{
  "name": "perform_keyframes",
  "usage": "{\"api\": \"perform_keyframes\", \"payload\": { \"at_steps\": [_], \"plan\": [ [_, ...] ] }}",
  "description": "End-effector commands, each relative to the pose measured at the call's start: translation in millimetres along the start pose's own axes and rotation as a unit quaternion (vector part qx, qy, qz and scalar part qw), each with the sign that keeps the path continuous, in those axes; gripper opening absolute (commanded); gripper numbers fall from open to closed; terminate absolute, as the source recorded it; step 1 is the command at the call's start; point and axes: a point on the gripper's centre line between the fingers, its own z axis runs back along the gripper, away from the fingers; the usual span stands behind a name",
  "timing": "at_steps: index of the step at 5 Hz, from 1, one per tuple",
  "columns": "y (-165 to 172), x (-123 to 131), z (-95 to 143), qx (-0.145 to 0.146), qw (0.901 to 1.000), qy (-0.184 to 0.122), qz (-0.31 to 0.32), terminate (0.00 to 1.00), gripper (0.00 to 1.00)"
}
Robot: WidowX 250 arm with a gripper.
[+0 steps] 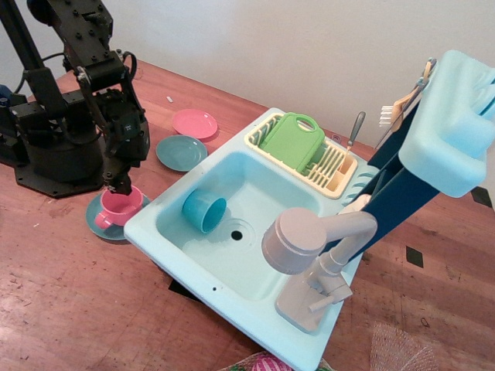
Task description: Put cup from anywhere into sink
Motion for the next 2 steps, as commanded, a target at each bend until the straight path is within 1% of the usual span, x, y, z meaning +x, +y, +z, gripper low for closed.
{"api": "perform_keyframes", "payload": {
  "at_steps": [1,2],
  "plan": [
    [0.0,0.0,0.0,0.000,1.0000,0.000,0.000,0.00,1.00],
    [5.5,-0.3,-9.5,-0.004,1.0000,-0.001,-0.004,0.00,1.00]
  ]
}}
